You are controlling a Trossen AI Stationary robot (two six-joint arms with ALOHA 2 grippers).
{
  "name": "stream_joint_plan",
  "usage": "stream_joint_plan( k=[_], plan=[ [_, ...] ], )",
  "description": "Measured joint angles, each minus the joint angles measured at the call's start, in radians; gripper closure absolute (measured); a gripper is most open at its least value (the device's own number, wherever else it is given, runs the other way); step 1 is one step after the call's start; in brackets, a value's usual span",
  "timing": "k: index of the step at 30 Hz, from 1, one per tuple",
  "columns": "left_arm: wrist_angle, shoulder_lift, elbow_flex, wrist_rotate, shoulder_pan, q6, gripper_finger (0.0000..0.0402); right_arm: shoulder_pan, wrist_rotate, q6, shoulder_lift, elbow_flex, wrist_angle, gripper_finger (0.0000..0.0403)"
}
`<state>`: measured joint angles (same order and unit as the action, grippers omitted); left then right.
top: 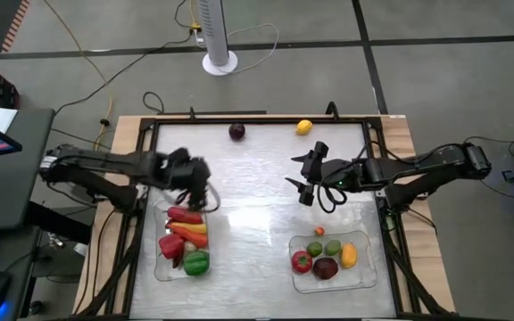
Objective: Sort produce into baskets
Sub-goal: Put the plum into the left transparent bin
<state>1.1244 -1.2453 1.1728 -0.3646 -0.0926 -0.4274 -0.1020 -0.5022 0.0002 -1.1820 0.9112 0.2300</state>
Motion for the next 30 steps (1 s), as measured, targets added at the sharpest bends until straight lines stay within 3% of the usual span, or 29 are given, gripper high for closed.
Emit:
stream_joint_plan(
  k=[9, 16, 23, 30],
  plan=[
    [-0.379, -0.237, 0.0, 0.022, 0.341, 0.363, 0.0084, -0.009, 0.002, 0.01, 0.0, 0.0, 0.015, 0.0085],
    [-0.619, -0.401, 0.0, 0.069, 0.559, 0.463, 0.0083, -0.011, -0.036, -0.001, 0.002, 0.0, 0.061, 0.0085],
    [-0.843, -0.506, 0.0, 0.151, 0.679, 0.477, 0.0064, 0.021, -0.05, -0.029, 0.003, 0.0, 0.068, 0.0085],
    [-0.886, -0.613, 0.064, 0.135, 0.704, 0.468, 0.003, 0.075, -0.048, -0.035, 0.003, 0.0, 0.069, 0.0085]
  ],
)
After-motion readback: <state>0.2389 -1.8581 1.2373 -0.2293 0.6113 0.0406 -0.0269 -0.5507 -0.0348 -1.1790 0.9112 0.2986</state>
